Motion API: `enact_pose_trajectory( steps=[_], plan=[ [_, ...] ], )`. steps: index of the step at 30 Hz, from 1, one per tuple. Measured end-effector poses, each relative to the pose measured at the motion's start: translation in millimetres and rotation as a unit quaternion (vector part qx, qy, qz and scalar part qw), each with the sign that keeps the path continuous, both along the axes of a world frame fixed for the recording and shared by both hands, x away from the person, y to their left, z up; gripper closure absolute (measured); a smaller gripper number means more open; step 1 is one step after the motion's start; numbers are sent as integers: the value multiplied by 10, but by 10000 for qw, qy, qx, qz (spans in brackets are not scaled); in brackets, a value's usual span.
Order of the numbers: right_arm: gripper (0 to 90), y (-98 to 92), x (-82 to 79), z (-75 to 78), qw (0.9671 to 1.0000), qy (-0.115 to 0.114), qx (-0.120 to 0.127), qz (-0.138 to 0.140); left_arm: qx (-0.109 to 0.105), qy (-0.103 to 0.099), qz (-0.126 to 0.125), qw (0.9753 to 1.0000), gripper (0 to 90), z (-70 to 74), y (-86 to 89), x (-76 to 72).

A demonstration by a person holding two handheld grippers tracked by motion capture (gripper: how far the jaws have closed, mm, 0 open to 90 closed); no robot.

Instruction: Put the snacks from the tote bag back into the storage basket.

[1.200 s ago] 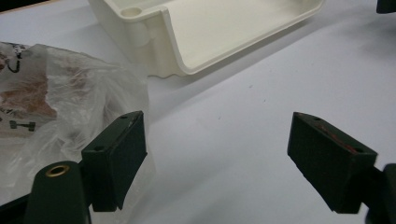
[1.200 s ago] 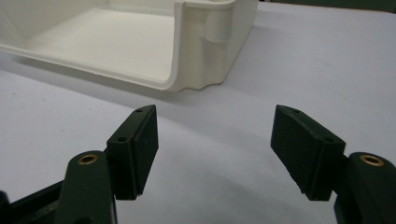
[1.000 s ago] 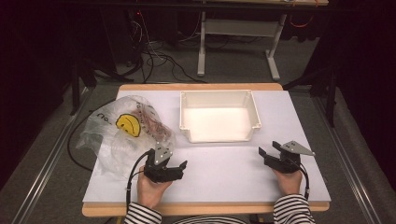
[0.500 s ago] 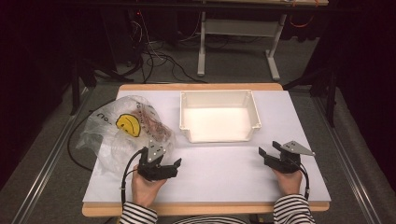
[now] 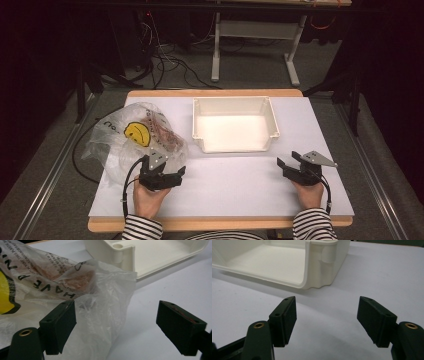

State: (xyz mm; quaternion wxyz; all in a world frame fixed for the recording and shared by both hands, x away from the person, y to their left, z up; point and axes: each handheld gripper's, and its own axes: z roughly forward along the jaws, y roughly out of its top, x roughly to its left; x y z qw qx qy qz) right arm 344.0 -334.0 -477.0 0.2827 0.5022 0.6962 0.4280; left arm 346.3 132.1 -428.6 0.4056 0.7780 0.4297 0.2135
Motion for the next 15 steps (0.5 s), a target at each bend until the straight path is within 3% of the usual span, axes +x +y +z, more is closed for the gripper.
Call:
enact_pose_trajectory(
  steps=[5, 15],
  plan=[
    [324, 1, 1, 0, 10000, -6, -10, 11, 0, -18, 139, 9999, 160, -6, 78, 21],
    [324, 3, 0, 0, 10000, -8, -12, 14, 241, 84, 404, 9989, 146, -47, 249, 132]
  ],
)
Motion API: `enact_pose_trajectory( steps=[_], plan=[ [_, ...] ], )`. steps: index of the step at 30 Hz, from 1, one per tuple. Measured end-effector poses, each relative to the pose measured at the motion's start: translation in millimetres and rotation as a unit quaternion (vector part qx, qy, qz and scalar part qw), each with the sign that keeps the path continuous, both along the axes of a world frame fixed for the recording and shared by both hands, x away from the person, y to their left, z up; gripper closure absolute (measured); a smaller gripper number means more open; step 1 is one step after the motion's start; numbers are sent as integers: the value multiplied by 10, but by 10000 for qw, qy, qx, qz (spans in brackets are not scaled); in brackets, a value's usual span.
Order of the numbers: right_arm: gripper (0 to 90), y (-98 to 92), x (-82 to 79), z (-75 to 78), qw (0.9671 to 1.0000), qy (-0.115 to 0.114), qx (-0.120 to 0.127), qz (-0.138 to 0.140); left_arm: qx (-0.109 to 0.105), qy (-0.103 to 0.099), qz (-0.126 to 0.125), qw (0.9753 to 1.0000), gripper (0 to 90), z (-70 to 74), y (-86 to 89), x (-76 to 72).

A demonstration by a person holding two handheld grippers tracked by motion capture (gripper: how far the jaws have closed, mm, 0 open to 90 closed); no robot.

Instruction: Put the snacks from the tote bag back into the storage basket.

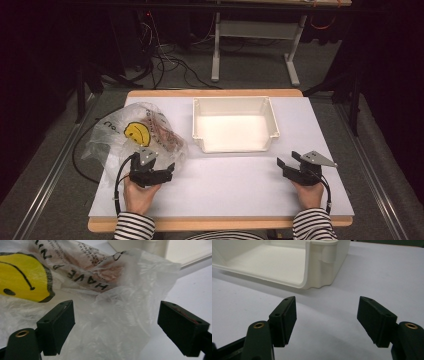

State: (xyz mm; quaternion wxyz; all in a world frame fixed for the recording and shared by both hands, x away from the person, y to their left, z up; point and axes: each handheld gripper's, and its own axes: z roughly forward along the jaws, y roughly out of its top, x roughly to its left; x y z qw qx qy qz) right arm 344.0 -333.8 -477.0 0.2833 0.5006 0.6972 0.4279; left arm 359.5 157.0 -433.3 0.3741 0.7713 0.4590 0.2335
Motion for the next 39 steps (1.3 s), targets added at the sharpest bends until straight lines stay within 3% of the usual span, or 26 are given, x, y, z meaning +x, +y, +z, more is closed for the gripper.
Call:
enact_pose_trajectory(
  steps=[11, 24, 39],
  plan=[
    [323, 2, -1, 0, 10000, 2, -19, -3, 31, 222, 234, 9995, 116, -112, 139, 160],
    [323, 4, -2, 0, 10000, 9, -18, -5, 115, 562, 309, 9979, 103, -311, 144, 298],
    [323, 2, -1, 0, 10000, 5, -16, -7, 228, 741, 349, 9964, 141, -423, 114, 357]
  ],
)
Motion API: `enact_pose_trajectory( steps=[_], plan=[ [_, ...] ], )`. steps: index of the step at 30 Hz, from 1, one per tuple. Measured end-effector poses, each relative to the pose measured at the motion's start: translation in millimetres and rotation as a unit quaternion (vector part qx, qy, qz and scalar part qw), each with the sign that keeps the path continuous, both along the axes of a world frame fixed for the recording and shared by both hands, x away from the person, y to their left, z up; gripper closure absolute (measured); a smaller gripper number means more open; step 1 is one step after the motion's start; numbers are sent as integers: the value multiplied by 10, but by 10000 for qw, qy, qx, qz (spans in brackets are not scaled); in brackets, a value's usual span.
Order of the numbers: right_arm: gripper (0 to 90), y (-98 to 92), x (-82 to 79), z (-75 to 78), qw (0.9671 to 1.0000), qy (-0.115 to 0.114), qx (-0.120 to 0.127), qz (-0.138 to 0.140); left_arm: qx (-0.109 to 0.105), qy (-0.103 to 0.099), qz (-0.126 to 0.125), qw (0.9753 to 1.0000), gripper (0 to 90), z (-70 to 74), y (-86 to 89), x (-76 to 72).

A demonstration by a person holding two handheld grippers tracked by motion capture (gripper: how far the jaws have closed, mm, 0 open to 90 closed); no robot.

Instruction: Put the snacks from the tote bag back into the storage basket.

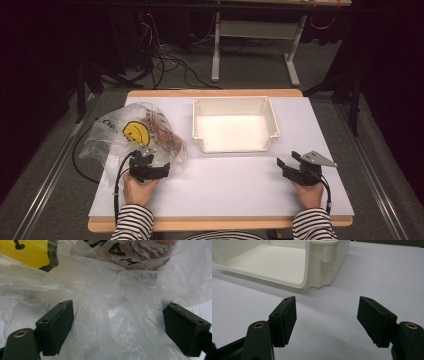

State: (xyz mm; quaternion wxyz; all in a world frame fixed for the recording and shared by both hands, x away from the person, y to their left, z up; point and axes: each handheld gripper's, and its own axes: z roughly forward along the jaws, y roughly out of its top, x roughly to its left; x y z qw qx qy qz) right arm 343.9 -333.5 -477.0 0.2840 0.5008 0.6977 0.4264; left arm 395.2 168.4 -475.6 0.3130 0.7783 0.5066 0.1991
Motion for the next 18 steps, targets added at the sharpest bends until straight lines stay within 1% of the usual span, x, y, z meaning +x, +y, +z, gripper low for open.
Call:
enact_pose_trajectory(
  steps=[8, 13, 18],
  plan=[
    [324, 0, 1, 0, 10000, 3, 1, -2, 85, 103, -19, 9999, 155, -36, -25, 19],
    [324, 0, 1, 0, 10000, 4, 0, -4, 43, 153, -41, 9999, 178, -34, -20, 23],
    [325, 2, 0, 0, 10000, 12, 0, -10, 1, 103, -115, 9999, 253, -29, -24, 12]
  ],
)
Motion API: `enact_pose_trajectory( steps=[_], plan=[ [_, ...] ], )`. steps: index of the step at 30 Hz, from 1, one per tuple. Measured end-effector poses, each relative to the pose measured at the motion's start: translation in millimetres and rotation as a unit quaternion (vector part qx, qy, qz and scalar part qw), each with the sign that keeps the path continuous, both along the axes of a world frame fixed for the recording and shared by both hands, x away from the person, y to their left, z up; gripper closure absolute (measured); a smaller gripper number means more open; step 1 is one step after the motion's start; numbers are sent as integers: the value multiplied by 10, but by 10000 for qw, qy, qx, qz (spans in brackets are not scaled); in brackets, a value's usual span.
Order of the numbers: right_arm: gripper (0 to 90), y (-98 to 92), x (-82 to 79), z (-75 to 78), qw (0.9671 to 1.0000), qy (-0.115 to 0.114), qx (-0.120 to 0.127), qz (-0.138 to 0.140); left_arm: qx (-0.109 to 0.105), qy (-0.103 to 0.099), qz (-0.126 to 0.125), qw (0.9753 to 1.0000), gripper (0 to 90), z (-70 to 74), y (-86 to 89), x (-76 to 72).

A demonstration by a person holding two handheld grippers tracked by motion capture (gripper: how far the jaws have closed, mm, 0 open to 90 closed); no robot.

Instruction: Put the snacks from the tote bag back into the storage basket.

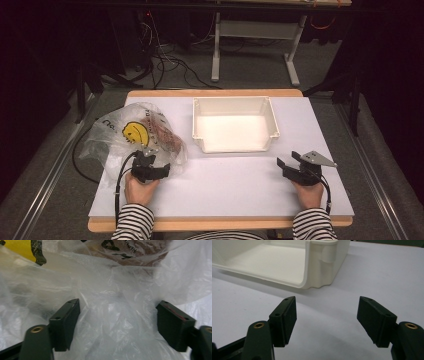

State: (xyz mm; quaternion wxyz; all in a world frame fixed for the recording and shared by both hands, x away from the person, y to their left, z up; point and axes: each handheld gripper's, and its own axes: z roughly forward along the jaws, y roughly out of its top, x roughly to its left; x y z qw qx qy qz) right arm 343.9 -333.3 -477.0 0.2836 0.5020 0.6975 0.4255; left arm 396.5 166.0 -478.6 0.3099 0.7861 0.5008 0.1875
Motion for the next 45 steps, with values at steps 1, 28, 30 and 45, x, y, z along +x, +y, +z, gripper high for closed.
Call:
enact_pose_trajectory(
  steps=[1, 28, 30, 45],
  plan=[
    [325, 0, 1, -1, 10000, -5, -1, 2, -2, -17, -10, 10000, 277, 1, -2, -2],
    [326, -1, 1, -1, 10000, 0, -5, -3, -223, 0, -241, 9995, 856, 32, 48, -12],
    [326, -2, 1, -1, 10000, -4, -7, 3, -232, 7, -265, 9994, 867, 34, 43, -20],
    [326, -3, 0, 0, 10000, -5, 0, -1, -314, 9, -653, 9974, 886, 100, -77, -165]
  ],
)
